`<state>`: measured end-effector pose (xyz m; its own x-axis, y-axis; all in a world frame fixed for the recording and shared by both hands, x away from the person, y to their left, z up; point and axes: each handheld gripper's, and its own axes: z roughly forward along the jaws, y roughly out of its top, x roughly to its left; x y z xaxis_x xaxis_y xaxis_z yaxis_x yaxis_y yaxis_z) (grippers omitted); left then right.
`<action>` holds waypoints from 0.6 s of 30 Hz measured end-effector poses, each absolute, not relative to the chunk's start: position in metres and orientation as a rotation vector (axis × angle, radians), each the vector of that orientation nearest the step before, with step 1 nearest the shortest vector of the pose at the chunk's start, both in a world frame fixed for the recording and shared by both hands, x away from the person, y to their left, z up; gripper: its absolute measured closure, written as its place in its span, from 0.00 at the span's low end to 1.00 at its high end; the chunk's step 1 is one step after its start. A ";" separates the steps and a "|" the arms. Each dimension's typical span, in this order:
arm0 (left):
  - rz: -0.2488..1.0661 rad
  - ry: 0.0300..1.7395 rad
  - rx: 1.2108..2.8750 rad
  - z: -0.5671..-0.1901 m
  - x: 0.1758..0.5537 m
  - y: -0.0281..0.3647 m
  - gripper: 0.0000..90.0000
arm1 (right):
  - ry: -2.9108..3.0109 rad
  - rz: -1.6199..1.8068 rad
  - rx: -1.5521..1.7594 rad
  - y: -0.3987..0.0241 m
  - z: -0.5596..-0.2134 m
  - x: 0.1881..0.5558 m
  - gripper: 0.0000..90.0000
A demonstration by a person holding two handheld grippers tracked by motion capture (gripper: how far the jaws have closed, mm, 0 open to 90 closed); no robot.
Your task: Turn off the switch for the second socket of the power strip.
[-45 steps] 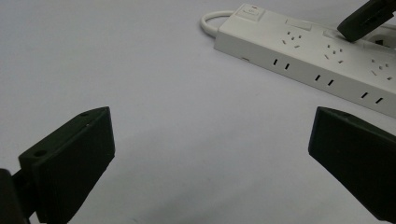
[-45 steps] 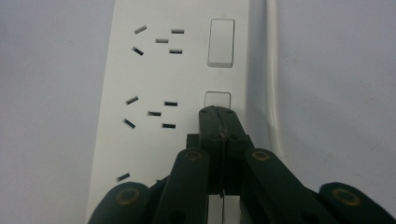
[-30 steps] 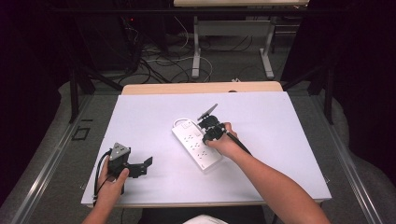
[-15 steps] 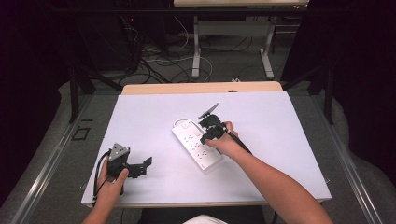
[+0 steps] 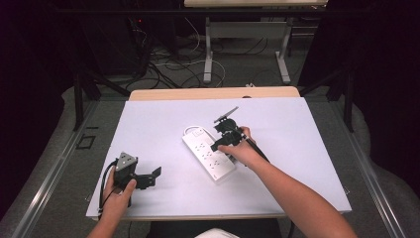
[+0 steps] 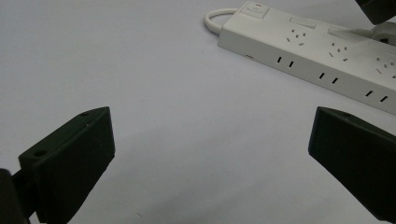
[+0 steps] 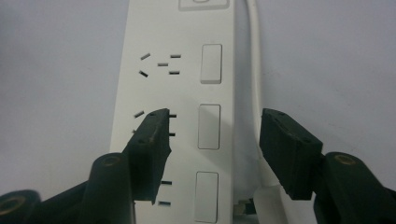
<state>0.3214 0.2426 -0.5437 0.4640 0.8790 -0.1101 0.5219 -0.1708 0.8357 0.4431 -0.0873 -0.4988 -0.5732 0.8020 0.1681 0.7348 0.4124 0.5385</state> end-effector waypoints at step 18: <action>0.508 1.182 1.840 -0.544 0.322 0.242 0.00 | 2.513 0.905 1.372 -0.099 -0.487 0.439 0.18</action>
<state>0.3221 0.2416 -0.5440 0.4669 0.8774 -0.1103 0.5238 -0.1739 0.8339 0.4388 -0.0985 -0.4871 -0.5748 0.8028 0.1583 0.7194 0.4037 0.5652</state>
